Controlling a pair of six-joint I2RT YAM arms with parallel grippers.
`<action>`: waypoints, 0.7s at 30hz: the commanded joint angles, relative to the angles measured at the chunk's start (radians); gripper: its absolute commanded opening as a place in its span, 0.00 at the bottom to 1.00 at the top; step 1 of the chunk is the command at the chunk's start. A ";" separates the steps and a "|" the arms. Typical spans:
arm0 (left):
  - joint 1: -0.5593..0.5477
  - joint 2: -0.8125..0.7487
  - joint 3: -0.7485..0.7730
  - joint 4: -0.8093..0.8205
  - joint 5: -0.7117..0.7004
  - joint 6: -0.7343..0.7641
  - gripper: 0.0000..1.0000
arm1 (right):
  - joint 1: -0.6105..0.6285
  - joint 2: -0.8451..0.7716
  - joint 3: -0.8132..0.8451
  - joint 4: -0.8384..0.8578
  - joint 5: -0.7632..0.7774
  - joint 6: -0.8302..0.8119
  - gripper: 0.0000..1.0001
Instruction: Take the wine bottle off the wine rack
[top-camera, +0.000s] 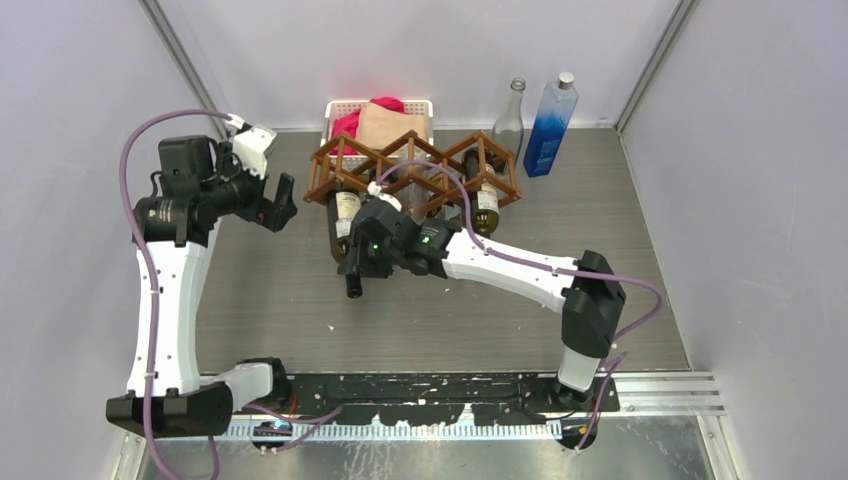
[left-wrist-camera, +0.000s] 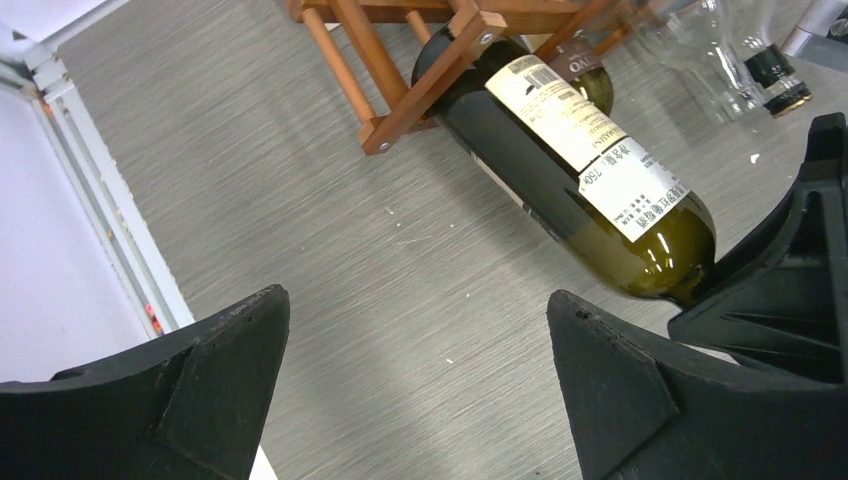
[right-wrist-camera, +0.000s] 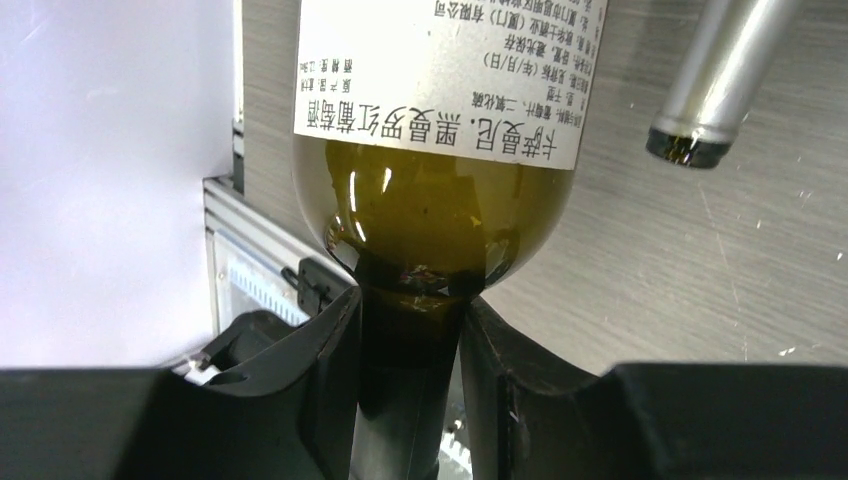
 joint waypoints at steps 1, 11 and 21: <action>0.000 -0.046 -0.033 0.087 0.096 0.058 1.00 | 0.024 -0.128 0.026 0.155 -0.106 -0.014 0.01; -0.006 -0.099 -0.069 0.091 0.223 0.159 1.00 | 0.026 -0.251 -0.041 0.127 -0.122 -0.012 0.01; -0.008 -0.167 -0.104 -0.002 0.374 0.304 1.00 | 0.010 -0.220 0.064 0.019 -0.187 -0.041 0.01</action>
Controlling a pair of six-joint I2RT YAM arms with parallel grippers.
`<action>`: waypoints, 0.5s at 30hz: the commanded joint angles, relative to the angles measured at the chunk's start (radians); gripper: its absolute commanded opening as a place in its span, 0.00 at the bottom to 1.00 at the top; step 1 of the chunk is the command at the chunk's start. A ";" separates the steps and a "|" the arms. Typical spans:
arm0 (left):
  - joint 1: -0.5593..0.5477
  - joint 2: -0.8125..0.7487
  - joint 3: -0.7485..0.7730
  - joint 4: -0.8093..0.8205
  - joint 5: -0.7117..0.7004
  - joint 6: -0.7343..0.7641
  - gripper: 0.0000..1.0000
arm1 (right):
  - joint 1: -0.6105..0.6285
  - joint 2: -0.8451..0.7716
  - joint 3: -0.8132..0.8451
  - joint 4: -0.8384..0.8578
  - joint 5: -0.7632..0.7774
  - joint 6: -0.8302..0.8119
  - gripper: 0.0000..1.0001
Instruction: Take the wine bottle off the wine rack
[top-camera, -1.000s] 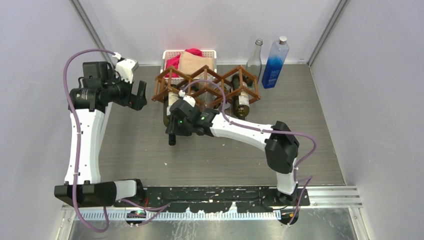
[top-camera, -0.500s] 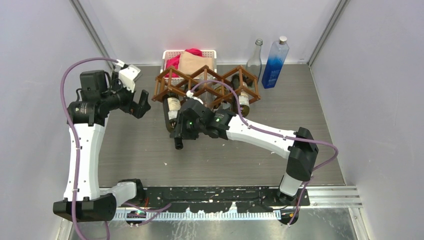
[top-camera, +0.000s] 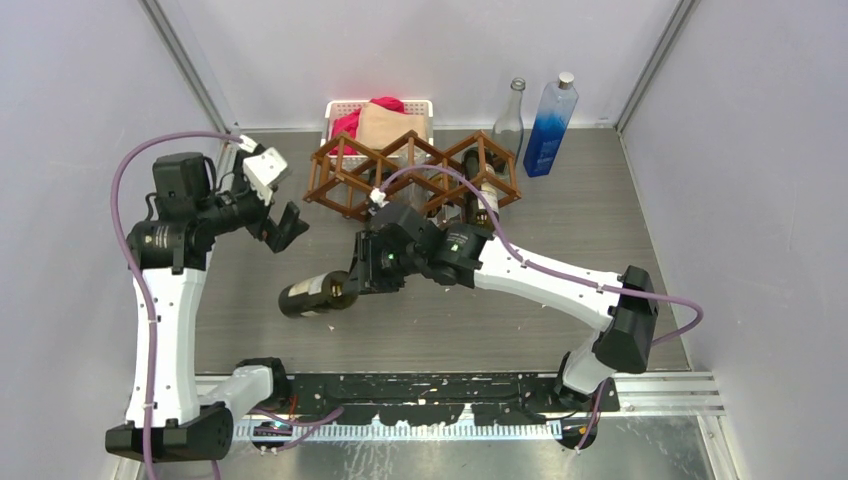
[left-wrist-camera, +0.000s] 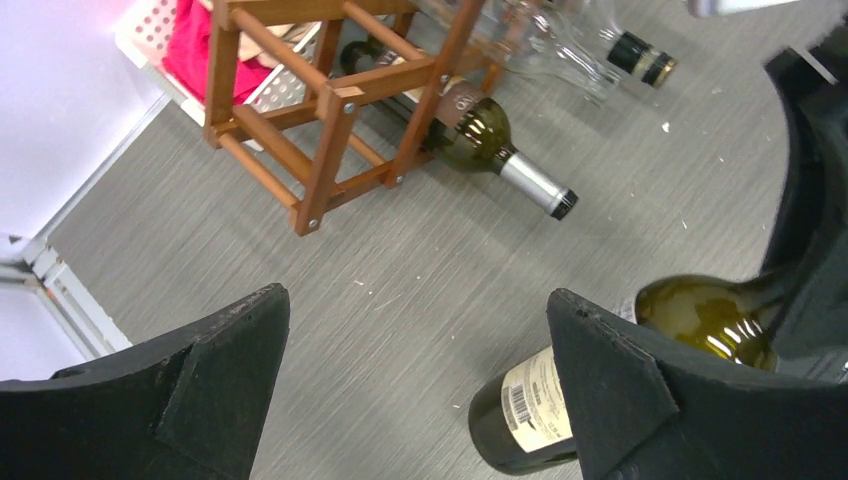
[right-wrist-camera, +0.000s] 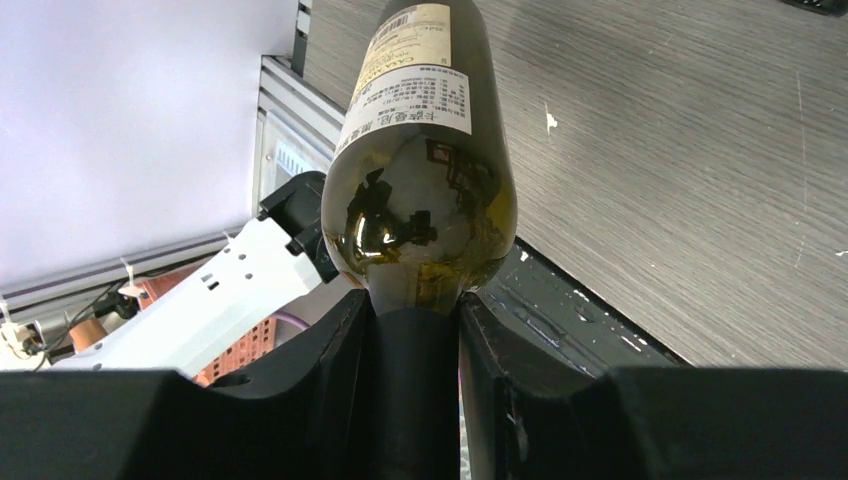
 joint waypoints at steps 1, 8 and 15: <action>-0.004 -0.067 -0.033 -0.058 0.124 0.147 1.00 | -0.025 -0.021 0.139 0.065 -0.041 -0.033 0.01; -0.005 -0.155 -0.129 -0.164 0.232 0.280 1.00 | -0.097 -0.042 0.164 0.007 -0.088 -0.075 0.01; -0.022 -0.207 -0.216 -0.173 0.277 0.423 1.00 | -0.181 -0.060 0.226 -0.041 -0.195 -0.138 0.01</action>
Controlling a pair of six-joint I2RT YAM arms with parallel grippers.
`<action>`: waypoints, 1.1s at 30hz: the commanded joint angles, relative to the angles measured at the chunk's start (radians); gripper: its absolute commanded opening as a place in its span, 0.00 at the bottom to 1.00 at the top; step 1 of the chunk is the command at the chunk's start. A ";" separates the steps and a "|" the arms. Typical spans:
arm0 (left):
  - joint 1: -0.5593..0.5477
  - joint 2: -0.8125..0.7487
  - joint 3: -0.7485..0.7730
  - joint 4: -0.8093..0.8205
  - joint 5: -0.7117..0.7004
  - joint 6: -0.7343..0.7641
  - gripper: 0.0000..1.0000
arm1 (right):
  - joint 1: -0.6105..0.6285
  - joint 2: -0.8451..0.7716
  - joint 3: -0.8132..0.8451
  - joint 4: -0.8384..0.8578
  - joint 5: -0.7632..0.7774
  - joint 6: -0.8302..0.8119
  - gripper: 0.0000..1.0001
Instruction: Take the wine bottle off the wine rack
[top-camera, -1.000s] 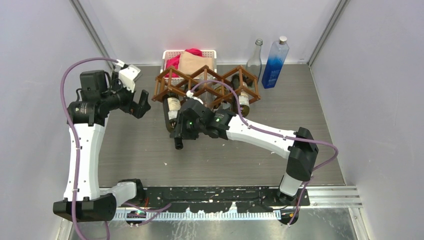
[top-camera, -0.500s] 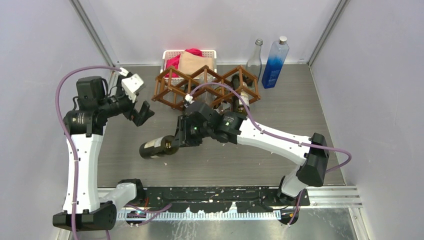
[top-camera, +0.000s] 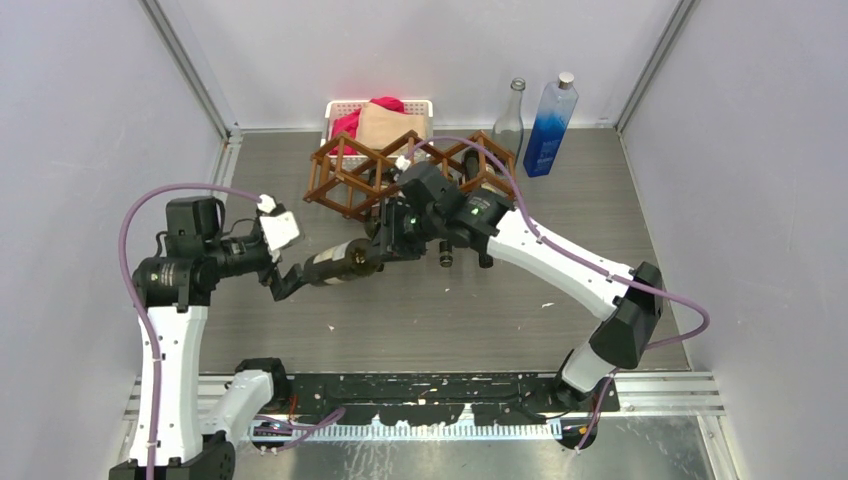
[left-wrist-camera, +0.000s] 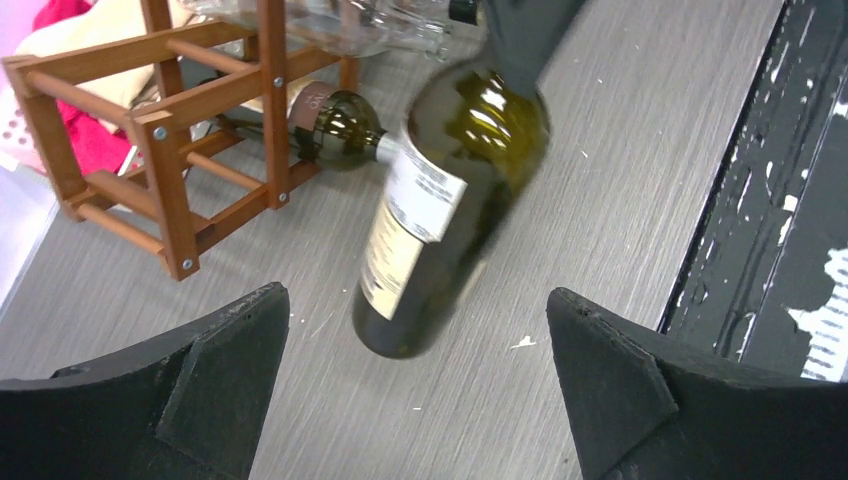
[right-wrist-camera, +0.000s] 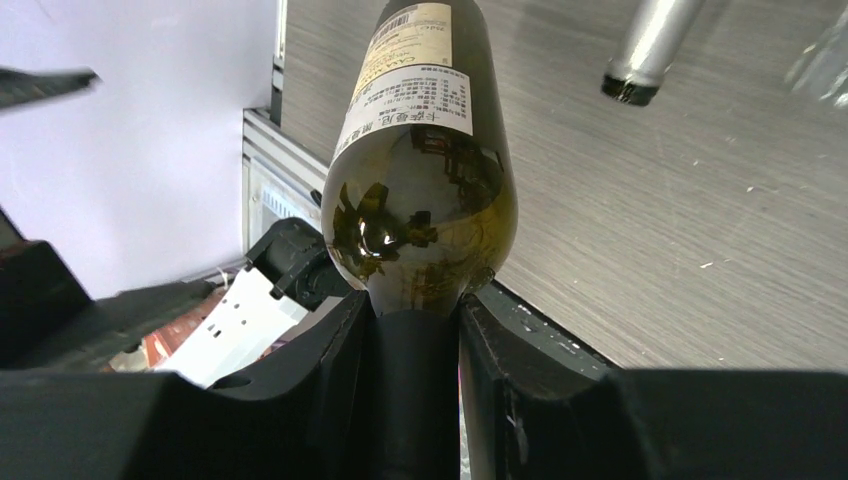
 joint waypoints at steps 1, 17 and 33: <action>-0.024 -0.032 -0.048 0.015 0.044 0.127 1.00 | -0.029 -0.074 0.139 0.094 -0.125 -0.070 0.01; -0.203 -0.043 -0.197 0.224 -0.151 0.139 1.00 | -0.030 -0.038 0.235 0.106 -0.324 -0.131 0.01; -0.259 0.010 -0.207 0.182 -0.160 0.154 0.84 | -0.028 -0.027 0.239 0.157 -0.379 -0.122 0.01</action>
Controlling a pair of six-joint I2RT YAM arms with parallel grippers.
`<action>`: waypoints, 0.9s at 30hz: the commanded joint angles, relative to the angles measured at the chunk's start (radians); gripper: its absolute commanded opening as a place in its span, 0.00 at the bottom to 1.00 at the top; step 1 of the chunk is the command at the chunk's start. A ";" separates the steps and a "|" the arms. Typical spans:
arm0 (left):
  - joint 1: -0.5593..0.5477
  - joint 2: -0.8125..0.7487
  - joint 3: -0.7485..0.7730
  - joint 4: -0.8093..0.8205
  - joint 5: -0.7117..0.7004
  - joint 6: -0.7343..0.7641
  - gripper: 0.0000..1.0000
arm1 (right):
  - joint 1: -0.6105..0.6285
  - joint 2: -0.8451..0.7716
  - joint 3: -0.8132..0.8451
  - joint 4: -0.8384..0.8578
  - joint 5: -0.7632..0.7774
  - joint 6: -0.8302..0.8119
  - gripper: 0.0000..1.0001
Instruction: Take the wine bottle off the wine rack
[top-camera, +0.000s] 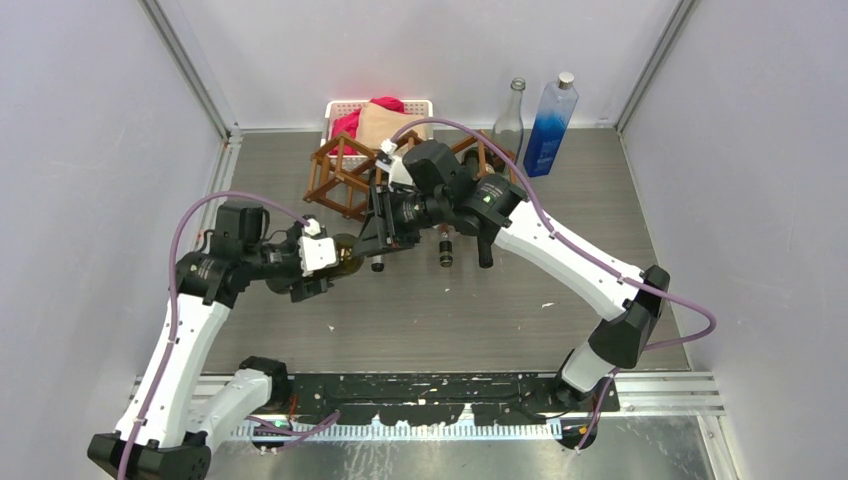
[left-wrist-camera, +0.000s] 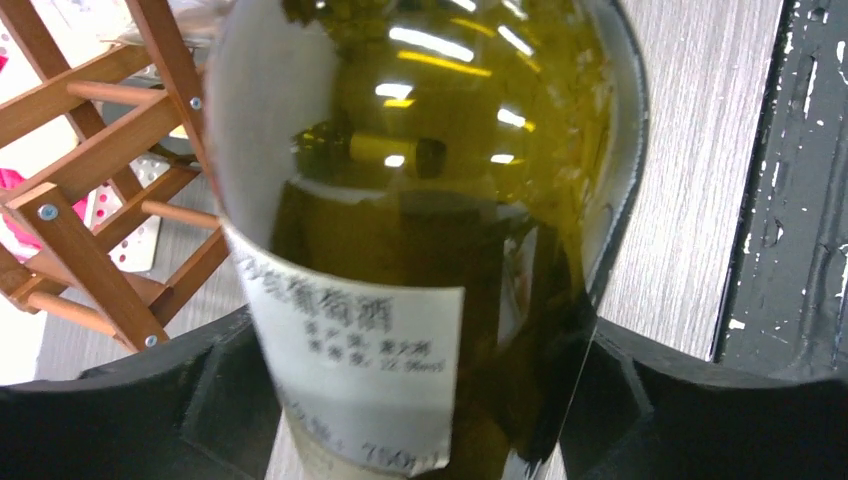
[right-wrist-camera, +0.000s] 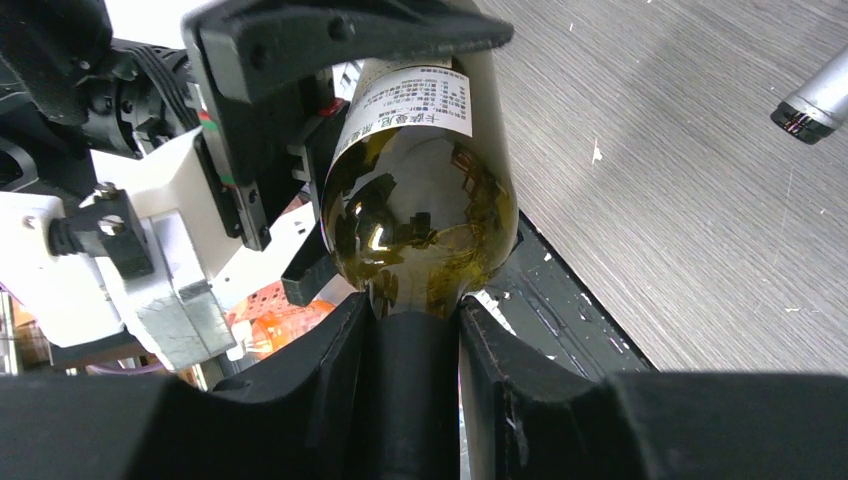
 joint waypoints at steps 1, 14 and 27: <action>-0.024 0.019 0.012 -0.015 -0.002 0.041 0.77 | 0.008 -0.032 0.082 0.180 -0.115 0.010 0.01; -0.033 0.008 0.016 0.339 -0.041 -0.266 0.00 | 0.008 -0.126 -0.030 0.244 0.084 -0.013 0.84; -0.033 0.055 0.174 0.344 0.123 -0.680 0.00 | 0.007 -0.330 -0.226 0.499 0.351 -0.037 1.00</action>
